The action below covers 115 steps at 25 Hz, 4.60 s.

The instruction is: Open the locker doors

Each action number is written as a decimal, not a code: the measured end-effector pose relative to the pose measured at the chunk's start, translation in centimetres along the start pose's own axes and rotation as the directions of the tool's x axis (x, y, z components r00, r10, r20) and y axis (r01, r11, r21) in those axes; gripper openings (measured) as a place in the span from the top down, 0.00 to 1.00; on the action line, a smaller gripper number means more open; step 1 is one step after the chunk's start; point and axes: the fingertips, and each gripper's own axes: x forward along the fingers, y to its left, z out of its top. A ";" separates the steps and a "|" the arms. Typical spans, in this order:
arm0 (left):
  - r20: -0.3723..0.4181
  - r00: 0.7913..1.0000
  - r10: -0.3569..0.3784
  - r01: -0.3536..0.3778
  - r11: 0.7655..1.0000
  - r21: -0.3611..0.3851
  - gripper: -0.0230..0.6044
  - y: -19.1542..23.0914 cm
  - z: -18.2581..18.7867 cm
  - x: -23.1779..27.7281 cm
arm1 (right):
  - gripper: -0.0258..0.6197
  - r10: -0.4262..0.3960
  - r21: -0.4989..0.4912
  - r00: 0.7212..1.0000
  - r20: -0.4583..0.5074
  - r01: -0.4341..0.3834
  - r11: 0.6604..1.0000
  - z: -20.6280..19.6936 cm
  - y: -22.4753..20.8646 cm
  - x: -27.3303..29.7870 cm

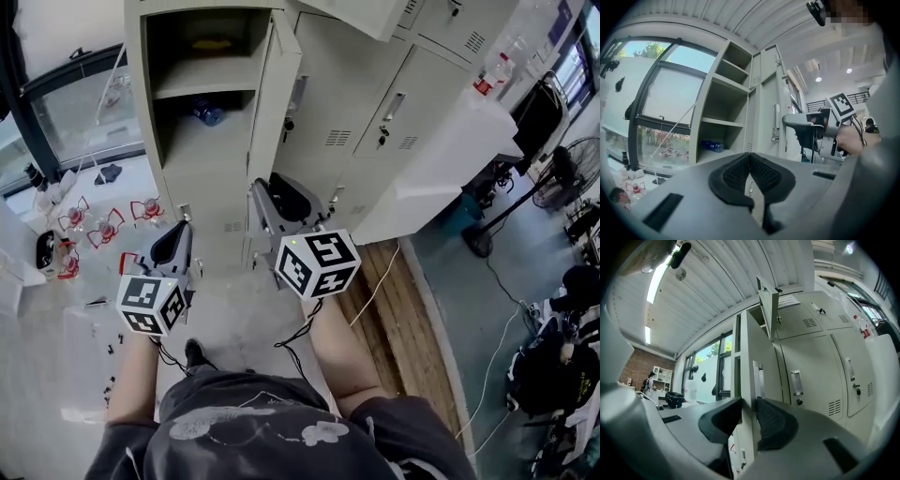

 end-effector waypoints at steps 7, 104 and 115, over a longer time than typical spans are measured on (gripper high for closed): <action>-0.003 1.000 -0.007 0.007 1.000 0.005 0.95 -1.1 0.1 0.2 | 0.79 -0.051 0.030 0.998 0.038 0.050 0.998 0.4 -2.3 -1.6; -0.343 0.904 0.255 -0.338 0.918 -0.206 0.95 24.9 -34.0 -3.9 | 0.47 0.067 -0.076 0.895 -0.440 -0.111 0.991 -46.2 7.9 22.6; -0.367 0.894 0.255 -0.351 0.909 -0.225 0.95 26.8 -35.9 -3.5 | 0.47 0.047 -0.065 0.913 -0.404 -0.080 0.995 -47.3 7.6 26.4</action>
